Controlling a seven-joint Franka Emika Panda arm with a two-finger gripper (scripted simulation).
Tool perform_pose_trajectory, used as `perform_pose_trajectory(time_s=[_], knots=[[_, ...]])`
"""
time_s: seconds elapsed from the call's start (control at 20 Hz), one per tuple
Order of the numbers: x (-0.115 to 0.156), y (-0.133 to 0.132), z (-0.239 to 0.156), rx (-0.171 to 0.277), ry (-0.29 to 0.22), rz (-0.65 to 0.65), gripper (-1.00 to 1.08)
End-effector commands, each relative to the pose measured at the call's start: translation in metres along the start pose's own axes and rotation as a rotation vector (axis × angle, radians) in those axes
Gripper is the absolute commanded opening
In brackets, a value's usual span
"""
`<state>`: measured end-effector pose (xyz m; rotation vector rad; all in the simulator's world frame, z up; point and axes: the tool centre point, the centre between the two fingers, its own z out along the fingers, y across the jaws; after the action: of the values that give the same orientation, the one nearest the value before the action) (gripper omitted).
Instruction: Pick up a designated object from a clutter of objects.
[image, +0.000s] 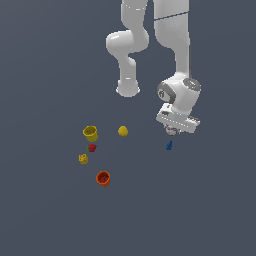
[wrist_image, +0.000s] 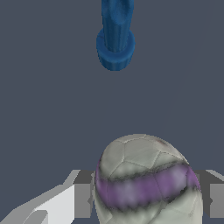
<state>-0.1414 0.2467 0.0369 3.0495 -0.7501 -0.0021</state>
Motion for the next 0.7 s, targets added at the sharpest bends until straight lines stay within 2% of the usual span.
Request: perform_pose_trajectory(time_s=[0.0, 0.3, 0.65], knots=[[0.001, 0.000, -0.003, 0.001, 0.001, 0.000, -1.00], [0.009, 0.004, -0.022, 0.001, 0.001, 0.000, -1.00], [0.026, 0.013, -0.066, 0.001, 0.000, -0.001, -1.00]])
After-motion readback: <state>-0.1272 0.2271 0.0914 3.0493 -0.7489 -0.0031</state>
